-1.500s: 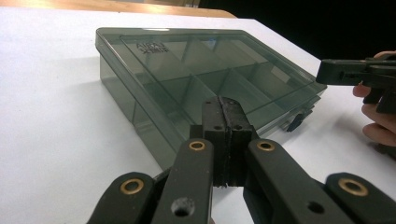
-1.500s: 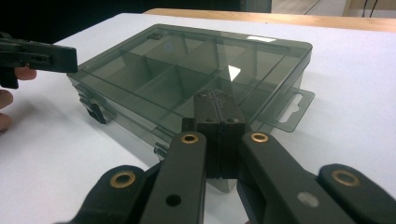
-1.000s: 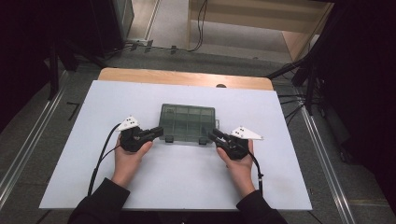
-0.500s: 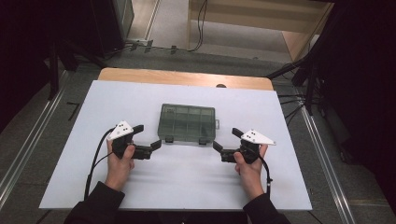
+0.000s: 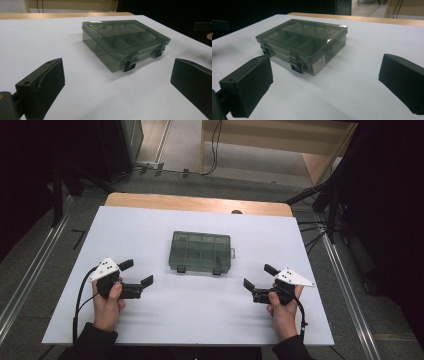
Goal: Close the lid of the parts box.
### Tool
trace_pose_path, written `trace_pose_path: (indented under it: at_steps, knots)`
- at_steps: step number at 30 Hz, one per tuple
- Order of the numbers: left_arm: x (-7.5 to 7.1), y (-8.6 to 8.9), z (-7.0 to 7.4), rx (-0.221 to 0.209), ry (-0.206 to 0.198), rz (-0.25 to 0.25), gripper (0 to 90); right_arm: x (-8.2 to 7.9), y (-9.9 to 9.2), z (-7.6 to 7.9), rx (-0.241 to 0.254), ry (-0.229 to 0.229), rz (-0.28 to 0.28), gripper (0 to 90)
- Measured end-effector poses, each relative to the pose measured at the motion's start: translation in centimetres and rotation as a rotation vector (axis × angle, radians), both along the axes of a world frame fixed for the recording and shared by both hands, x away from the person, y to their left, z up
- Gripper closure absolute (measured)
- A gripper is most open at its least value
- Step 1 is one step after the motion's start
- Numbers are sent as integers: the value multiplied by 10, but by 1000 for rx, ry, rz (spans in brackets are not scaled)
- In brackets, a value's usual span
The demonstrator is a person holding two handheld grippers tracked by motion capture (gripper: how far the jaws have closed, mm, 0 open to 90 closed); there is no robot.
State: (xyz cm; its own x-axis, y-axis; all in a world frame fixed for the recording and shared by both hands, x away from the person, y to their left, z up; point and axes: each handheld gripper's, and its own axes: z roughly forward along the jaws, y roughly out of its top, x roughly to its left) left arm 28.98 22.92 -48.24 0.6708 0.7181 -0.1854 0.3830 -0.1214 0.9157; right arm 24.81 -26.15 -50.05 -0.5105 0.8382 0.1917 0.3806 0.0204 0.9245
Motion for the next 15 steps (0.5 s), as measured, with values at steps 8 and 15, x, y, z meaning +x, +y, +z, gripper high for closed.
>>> trace_pose_path:
  at_steps: [8, 15]
  knots:
    - [-17, 29, 2, 2, -35, 30, 0, -14, -29, 0, 14, -6, -55, 0]
    - [-31, 54, 2, 4, -52, 60, 0, -24, -52, -3, 2, -2, -88, 0]
